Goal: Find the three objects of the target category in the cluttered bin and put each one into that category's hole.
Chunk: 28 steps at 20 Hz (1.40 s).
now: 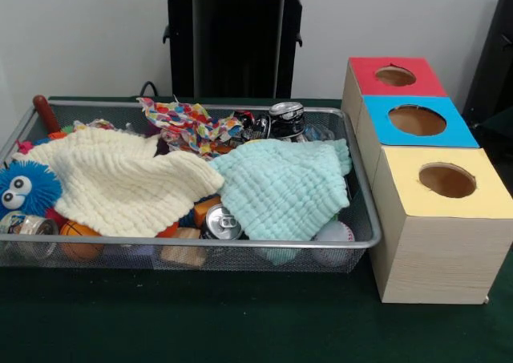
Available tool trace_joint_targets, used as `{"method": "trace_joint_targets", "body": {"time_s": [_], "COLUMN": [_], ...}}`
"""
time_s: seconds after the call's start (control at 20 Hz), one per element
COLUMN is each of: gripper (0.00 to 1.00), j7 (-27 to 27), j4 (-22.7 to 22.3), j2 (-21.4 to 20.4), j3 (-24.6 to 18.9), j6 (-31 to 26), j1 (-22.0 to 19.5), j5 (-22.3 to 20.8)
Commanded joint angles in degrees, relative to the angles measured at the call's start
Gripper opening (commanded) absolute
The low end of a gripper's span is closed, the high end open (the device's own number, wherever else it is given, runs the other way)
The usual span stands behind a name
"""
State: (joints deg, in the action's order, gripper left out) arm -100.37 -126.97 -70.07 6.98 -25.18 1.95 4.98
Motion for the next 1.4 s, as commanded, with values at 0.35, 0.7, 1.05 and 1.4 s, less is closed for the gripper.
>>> {"method": "trace_joint_targets", "body": {"time_s": [0.35,0.7,1.05,1.4], "gripper": [1.0,1.0,1.0,1.0], "j7": [-3.36,3.19,6.85,9.51], "j4": [-4.79,-5.12,-4.63,-5.19], "j2": [-1.32,-3.44,-3.68,-1.27], "j3": [-1.41,-3.48,-5.38,-9.43], "j6": [1.43,-0.73,-0.74,2.69], "j1": [-8.96,-14.8,-21.0,-28.67], "j5": [0.42,-1.1,-2.7,-4.95]}}
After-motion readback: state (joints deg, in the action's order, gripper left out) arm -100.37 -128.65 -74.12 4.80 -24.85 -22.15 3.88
